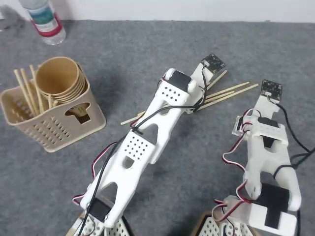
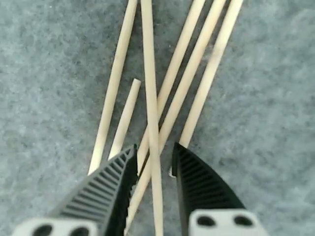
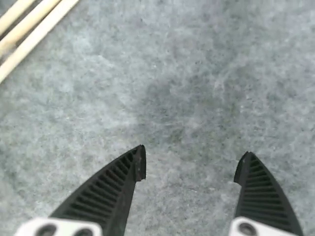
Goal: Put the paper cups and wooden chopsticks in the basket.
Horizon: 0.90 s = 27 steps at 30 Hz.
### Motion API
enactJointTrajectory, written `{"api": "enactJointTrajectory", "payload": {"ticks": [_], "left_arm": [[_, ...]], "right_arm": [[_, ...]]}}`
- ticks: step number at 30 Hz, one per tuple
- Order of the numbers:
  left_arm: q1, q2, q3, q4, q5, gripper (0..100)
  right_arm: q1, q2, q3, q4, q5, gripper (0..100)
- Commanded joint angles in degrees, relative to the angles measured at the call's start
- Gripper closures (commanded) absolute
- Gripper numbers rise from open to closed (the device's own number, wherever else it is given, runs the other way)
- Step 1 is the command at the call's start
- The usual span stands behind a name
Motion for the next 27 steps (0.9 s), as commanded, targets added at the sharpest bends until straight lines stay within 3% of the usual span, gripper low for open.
{"api": "enactJointTrajectory", "payload": {"ticks": [1,13,22,27], "left_arm": [[-0.44,-0.88,-2.24,1.67,0.44,91],[0.0,-2.37,1.98,1.76,0.0,93],[-0.35,-10.11,19.82,1.58,0.0,90],[1.05,-10.29,20.09,1.41,-2.55,99]], "right_arm": [[-0.66,-2.42,-0.18,-0.84,-0.44,70.0],[-0.66,-2.42,-0.18,-0.84,-0.44,70.0],[-0.75,-2.42,-0.18,-0.84,-0.44,70.0],[-0.75,-2.42,-0.18,-0.75,-0.44,70.0]]}}
